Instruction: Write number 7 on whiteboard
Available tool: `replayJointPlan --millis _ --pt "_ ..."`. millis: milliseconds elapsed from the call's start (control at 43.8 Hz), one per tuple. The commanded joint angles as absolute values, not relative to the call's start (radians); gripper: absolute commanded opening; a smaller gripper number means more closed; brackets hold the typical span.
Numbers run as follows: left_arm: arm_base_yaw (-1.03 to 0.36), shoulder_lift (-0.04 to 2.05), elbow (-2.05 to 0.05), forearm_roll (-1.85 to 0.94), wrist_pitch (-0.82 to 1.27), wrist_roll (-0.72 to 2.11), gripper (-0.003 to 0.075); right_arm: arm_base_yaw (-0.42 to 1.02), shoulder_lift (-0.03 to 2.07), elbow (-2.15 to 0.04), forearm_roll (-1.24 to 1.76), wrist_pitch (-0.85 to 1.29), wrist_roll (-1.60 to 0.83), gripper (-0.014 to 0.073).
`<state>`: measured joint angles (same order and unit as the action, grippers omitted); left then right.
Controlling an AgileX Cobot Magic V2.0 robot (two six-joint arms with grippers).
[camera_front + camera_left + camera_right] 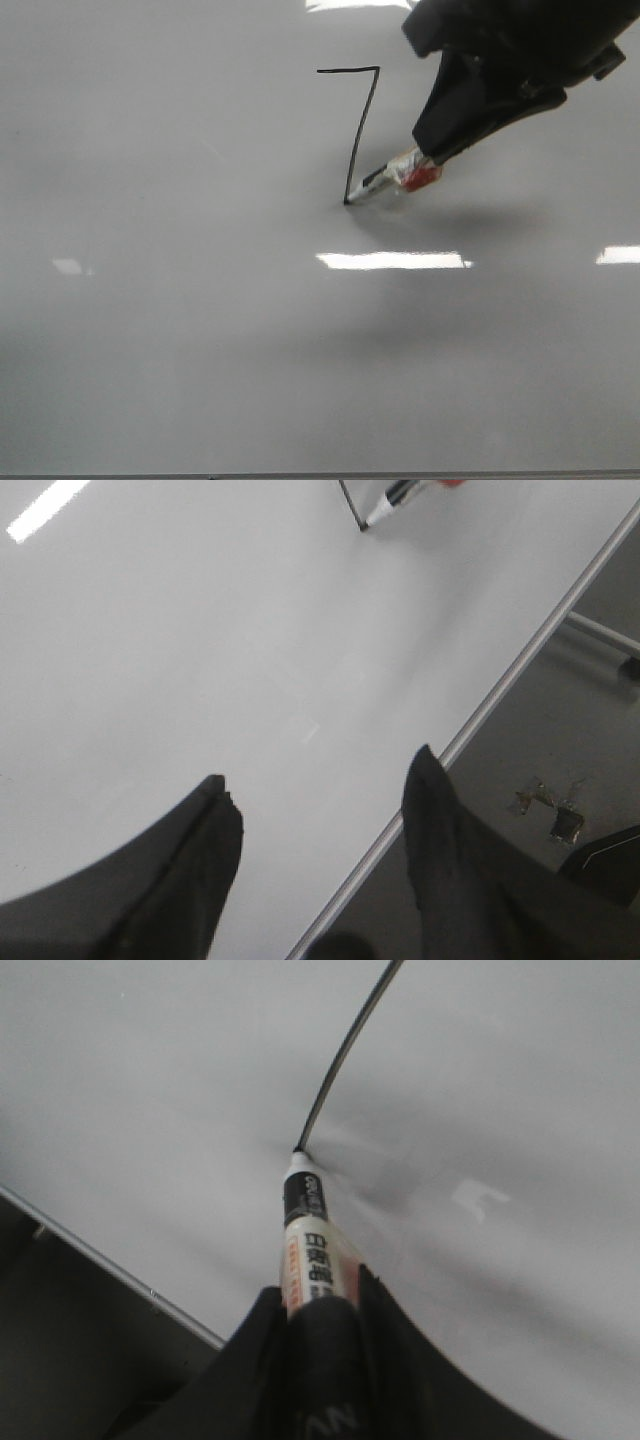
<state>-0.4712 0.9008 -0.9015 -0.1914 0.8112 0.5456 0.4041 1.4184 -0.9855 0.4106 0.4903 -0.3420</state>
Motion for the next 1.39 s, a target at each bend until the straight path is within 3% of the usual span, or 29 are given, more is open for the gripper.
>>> replayJointPlan --millis 0,228,457,822,1119,1233,1370 --pt "-0.468 0.892 -0.926 -0.214 0.741 0.538 0.0368 0.408 1.368 -1.012 0.399 0.394 -0.352 -0.0060" --pt "-0.490 0.906 -0.940 -0.273 0.745 0.639 0.0375 0.496 1.209 -1.012 0.399 0.521 -0.426 -0.0060" --pt "-0.599 0.990 -0.982 -0.459 0.797 0.866 0.0519 0.640 1.084 -1.012 0.400 0.771 -0.655 -0.0060" --pt "-0.785 1.182 -1.030 -0.594 0.778 0.997 0.0513 0.710 1.035 -1.012 0.444 0.803 -0.681 -0.0060" --pt "-0.805 1.284 -1.030 -0.611 0.736 0.997 0.0511 0.710 1.035 -1.012 0.448 0.797 -0.681 -0.0060" --pt "-0.805 1.297 -1.030 -0.612 0.731 0.997 0.0444 0.710 1.035 -1.012 0.448 0.797 -0.681 -0.0060" --pt "-0.805 1.298 -1.030 -0.623 0.699 0.997 0.0280 0.710 1.035 -1.012 0.448 0.792 -0.681 -0.0060"
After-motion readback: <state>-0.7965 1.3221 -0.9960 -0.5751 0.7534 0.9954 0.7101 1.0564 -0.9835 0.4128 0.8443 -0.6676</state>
